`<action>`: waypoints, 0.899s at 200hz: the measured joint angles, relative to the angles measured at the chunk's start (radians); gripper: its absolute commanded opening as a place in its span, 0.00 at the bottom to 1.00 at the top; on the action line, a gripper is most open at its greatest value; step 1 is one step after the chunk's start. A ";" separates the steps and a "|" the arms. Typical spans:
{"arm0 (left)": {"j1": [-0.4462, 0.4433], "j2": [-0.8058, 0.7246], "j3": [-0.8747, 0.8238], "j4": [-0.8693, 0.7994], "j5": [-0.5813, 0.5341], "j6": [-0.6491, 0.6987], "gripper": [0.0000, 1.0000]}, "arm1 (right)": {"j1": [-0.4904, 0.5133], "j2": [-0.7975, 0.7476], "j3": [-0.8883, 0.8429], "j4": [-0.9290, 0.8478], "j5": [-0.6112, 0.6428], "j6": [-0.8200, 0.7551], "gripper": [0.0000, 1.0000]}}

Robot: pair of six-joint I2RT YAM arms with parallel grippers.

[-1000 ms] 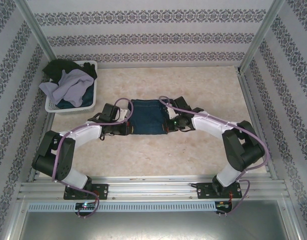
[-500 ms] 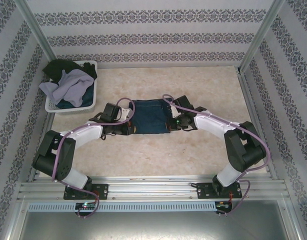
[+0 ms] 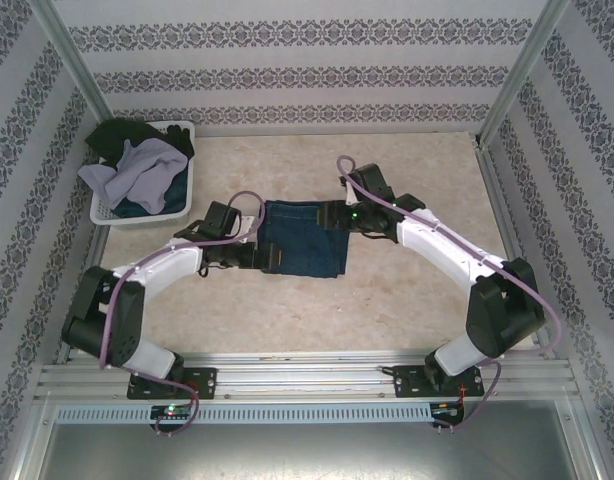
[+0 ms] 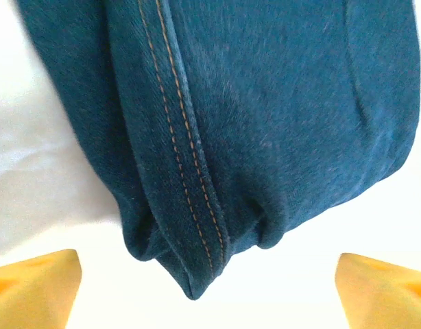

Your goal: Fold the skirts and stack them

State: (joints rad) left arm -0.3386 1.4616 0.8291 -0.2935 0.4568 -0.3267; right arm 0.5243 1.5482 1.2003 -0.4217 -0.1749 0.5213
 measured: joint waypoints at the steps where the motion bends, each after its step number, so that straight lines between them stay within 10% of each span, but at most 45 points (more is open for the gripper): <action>1: 0.000 -0.004 0.000 -0.001 -0.003 -0.002 1.00 | 0.003 0.000 0.001 0.002 0.000 0.002 0.65; 87: 0.092 -0.219 0.000 -0.084 -0.419 -0.344 1.00 | 0.142 0.431 0.087 0.231 -0.159 0.240 0.61; 180: 0.032 -0.069 0.056 -0.128 -0.505 -0.460 1.00 | -0.296 0.492 0.211 -0.084 -0.321 -0.098 0.61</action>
State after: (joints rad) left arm -0.3061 1.3922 0.8848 -0.4217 -0.0486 -0.7868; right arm 0.2283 2.0403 1.4117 -0.5060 -0.4957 0.4236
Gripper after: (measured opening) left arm 0.999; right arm 0.605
